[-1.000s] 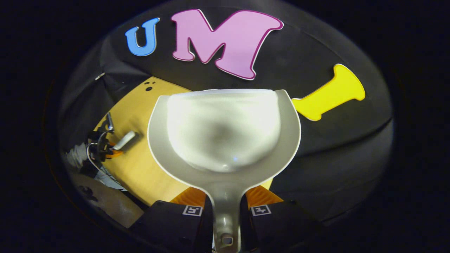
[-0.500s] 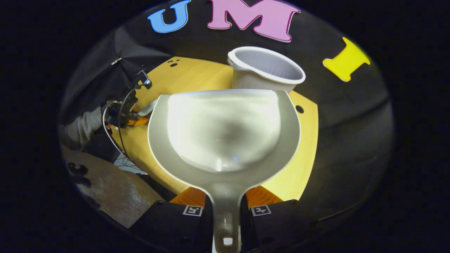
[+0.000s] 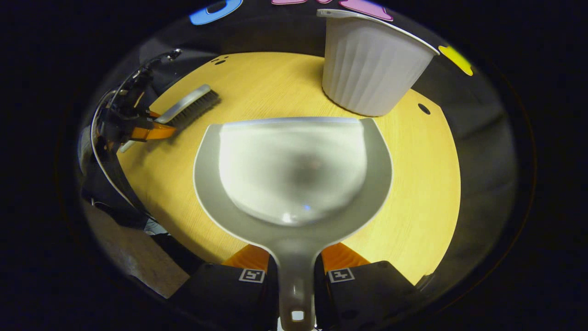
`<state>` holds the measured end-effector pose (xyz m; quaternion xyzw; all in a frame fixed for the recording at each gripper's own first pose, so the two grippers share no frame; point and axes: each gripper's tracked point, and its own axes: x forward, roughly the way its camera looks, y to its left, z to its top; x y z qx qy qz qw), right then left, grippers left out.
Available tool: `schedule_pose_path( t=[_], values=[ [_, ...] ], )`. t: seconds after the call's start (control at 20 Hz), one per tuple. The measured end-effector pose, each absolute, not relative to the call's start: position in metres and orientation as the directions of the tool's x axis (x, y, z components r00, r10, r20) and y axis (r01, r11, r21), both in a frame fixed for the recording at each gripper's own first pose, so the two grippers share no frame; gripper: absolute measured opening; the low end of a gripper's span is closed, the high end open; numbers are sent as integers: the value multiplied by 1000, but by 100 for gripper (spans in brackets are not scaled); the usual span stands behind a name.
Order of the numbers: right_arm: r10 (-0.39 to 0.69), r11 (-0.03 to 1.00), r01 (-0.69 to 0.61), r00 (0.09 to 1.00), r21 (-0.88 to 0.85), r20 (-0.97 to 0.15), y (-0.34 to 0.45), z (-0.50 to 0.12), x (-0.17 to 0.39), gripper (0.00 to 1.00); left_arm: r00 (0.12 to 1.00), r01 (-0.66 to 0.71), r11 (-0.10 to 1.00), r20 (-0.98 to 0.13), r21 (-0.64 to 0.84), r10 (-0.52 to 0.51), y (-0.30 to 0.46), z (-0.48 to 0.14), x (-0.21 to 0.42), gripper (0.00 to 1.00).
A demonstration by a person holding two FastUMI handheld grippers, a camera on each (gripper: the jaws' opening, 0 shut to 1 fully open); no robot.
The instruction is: Pick up the small broom and dustpan from the desktop, sweep the trash into the dustpan with the broom, and then empty the trash into the garbage bin.
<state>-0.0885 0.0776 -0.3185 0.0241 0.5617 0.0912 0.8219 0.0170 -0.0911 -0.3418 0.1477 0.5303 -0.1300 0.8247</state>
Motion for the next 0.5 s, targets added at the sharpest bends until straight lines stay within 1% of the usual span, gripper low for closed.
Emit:
schedule_pose_path(
  t=[0.25,0.3,0.35,0.4,0.5],
  values=[
    [179,981,-127,328,144,-928,85,-336,-88,35,400,363,925,-915,109,-49,-92,-345,17,25],
    [179,981,-131,327,143,-928,86,-338,-87,35,397,362,926,-917,109,-48,-92,-346,18,24],
    [179,981,-137,324,141,-929,87,-340,-88,31,395,361,926,-918,109,-46,-91,-347,18,26],
    [177,980,-142,322,137,-930,88,-342,-87,31,391,361,926,-919,109,-44,-92,-348,18,26],
    [172,980,-150,313,131,-934,92,-345,-88,40,391,362,925,-920,113,-40,-91,-351,23,28]
  ],
)
